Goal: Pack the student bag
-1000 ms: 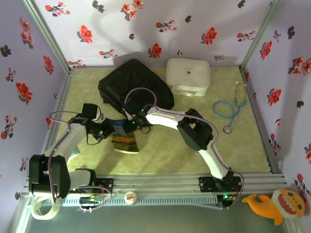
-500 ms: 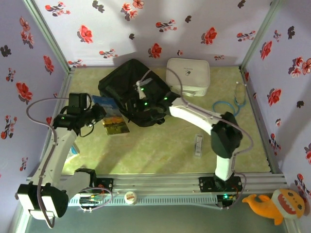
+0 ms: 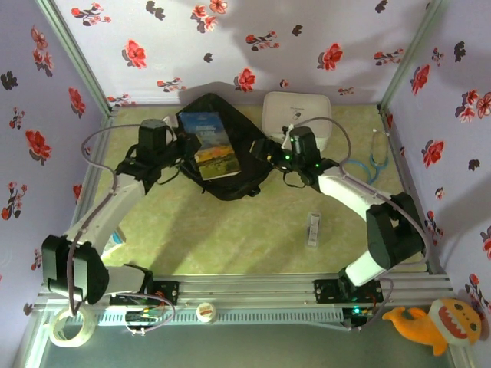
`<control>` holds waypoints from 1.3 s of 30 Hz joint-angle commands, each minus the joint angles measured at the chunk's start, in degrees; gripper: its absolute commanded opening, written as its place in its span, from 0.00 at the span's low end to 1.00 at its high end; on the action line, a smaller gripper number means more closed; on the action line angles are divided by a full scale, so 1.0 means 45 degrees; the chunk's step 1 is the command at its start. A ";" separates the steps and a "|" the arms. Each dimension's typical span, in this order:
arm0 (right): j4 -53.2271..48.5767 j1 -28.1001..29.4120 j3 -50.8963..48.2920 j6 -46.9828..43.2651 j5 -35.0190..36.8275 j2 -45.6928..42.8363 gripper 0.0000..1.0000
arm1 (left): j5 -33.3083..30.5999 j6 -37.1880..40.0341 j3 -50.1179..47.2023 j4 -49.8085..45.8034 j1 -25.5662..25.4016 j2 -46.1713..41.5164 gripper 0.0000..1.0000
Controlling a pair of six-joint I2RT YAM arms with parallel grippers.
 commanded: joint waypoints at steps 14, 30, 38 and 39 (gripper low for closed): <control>1.0088 -0.0429 -0.2219 0.8810 -0.2201 -0.0093 0.96 | -0.1904 -0.3645 0.1375 0.6015 -0.1641 0.1003 0.00; 1.2570 0.0267 -0.1313 1.0458 -0.1732 0.1400 0.76 | -0.1958 -0.4720 0.1128 0.6780 -0.1922 0.1660 0.00; 1.2775 0.0283 -0.1201 1.0056 -0.1529 0.1701 0.55 | -0.1982 -0.5547 0.0891 0.6793 -0.1891 0.1797 0.00; 1.2733 0.0283 -0.1202 0.9976 -0.1460 0.1720 0.51 | -0.1972 -0.5629 0.0864 0.6789 -0.1883 0.1796 0.00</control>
